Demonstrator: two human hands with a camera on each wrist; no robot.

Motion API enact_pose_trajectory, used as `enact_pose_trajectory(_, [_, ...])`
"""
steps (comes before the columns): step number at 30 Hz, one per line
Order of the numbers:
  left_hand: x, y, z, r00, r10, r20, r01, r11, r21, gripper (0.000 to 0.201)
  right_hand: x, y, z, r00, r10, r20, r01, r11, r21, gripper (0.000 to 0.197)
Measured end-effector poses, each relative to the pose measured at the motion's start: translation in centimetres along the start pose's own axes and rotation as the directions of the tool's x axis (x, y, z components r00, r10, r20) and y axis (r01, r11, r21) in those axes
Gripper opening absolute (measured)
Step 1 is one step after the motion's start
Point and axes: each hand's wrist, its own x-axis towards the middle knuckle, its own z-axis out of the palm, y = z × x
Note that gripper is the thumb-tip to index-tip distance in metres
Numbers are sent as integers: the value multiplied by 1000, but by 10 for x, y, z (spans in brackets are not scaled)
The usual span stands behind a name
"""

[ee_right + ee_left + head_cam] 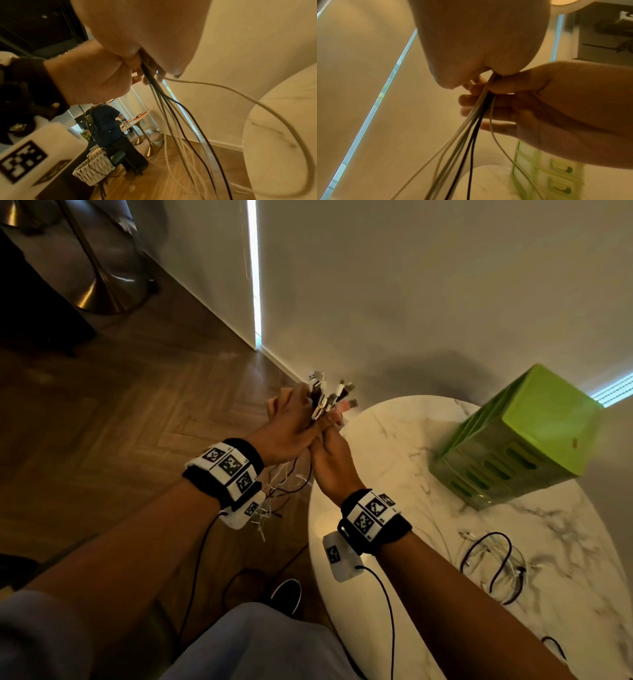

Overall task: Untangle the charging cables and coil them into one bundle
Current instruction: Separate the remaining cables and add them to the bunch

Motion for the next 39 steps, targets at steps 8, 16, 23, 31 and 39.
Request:
enact_pose_trajectory(8, [11, 31, -19, 952, -109, 287, 296, 575, -763, 32, -3, 3, -6, 994, 105, 44, -110, 986, 128, 30])
enact_pose_trajectory(16, [17, 41, 2, 998, -64, 14, 63, 886, -460, 23, 8, -9, -14, 957, 268, 114, -274, 961, 45, 49])
enact_pose_trajectory(23, [-10, -17, 34, 718, -98, 689, 271, 951, -147, 41, 4, -19, -44, 905, 325, 273, -424, 670, 609, 23])
enact_pose_trajectory(31, [25, -77, 22, 961, -94, -261, 82, 995, -55, 19, -4, -49, -56, 982, 48, 183, -157, 751, 642, 23])
enact_pose_trajectory(39, [-2, -67, 35, 850, -278, 449, 352, 932, -90, 32, 4, -51, -68, 980, 198, 29, -168, 738, 653, 29])
